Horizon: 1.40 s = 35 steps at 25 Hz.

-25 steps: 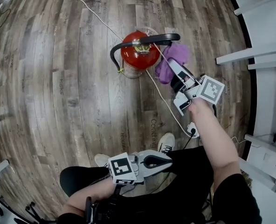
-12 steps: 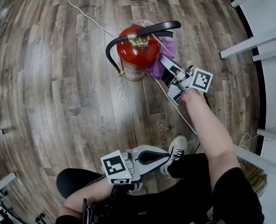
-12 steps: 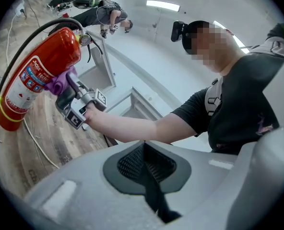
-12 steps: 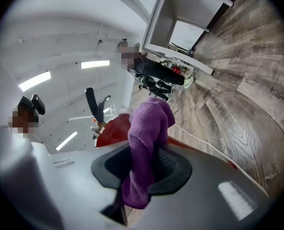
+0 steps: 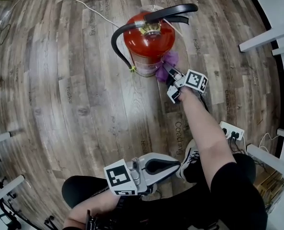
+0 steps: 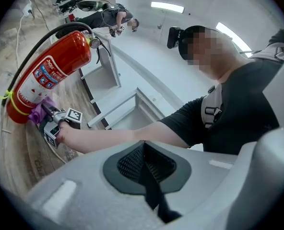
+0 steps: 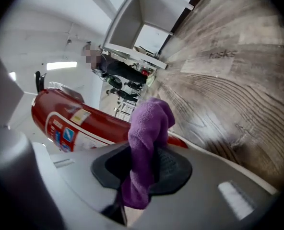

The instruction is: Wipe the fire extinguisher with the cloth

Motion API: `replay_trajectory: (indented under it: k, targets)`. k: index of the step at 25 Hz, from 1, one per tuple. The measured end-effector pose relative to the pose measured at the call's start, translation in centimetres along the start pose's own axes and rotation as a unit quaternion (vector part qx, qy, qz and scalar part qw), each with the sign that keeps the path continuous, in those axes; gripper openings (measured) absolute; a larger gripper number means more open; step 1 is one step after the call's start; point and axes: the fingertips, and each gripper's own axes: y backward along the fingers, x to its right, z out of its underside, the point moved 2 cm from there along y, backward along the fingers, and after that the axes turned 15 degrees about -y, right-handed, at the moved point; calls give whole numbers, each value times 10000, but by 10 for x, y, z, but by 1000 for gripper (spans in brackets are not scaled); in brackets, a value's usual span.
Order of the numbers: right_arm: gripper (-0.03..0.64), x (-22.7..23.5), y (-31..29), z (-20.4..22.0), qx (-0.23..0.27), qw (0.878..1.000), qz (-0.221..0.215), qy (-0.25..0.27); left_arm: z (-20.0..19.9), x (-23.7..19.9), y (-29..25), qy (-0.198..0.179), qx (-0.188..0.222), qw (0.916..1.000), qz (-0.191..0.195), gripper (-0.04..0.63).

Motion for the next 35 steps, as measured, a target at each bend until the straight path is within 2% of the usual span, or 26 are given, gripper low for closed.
replay_trajectory:
  k: [3, 5, 9, 12, 14, 15, 16, 17, 18, 19, 21, 22, 23, 25, 26, 27, 28, 30, 35]
  targets:
    - [89, 34, -8, 8, -91, 9981, 615, 3, 2, 2, 5, 38, 25, 9999, -128, 0]
    - [87, 49, -10, 13, -99, 9962, 867, -36, 1, 3, 8, 13, 20, 9999, -169, 0]
    - [91, 58, -12, 12, -3, 9967, 785, -223, 0, 0, 12, 19, 61, 9997, -238, 0]
    - [89, 54, -12, 9, -110, 9968, 763, -226, 5, -5, 12, 106, 19, 9996, -253, 0]
    - [89, 38, -10, 0, -327, 9968, 717, 94, 6, -7, 10, 118, 3, 9997, -234, 0]
    - [89, 22, -11, -8, -493, 9958, 646, 425, 5, -8, 9, 128, 7, 9997, -218, 0]
    - [89, 0, -11, -17, -709, 9919, 564, 892, 4, -8, 8, 141, 19, 9997, -195, 0]
    - [89, -25, -12, -26, -969, 9829, 488, 1490, 3, -8, 7, 148, 33, 9998, -164, 0]
    - [89, -54, -13, -36, -1238, 9671, 421, 2184, 2, -8, 5, 147, 39, 9998, -130, 0]
    - [89, -85, -12, -43, -1475, 9444, 354, 2916, 2, -8, 4, 144, 33, 9998, -100, 0]
    - [89, -145, -10, -53, -1777, 8836, 216, 4327, 1, -9, 3, 141, 21, 9999, -69, 0]
    - [89, -173, -8, -54, -1866, 8460, 158, 4993, 0, -10, 3, 133, 21, 9999, -71, 0]
    - [89, -196, -6, -53, -1924, 8033, 123, 5636, -1, -11, 2, 124, 22, 9999, -82, 0]
    - [89, -230, -1, -51, -1914, 7115, 147, 6759, -1, -13, 2, 122, 24, 9999, -114, 0]
    - [89, -242, 2, -50, -1840, 6737, 174, 7156, -1, -14, 2, 125, 22, 9998, -131, 0]
    - [89, -252, 3, -50, -1737, 6481, 184, 7413, -1, -14, 3, 127, 18, 9998, -152, 0]
    - [89, -260, 4, -52, -1632, 6342, 169, 7556, -1, -14, 4, 129, 16, 9998, -177, 0]
    - [89, -268, 1, -55, -1525, 6233, 117, 7668, 1, -15, 5, 130, 16, 9996, -244, 0]
    - [89, -229, -19, -46, -2016, 5854, 233, 7850, 6, -19, 9, 116, -4, 9987, -501, 0]
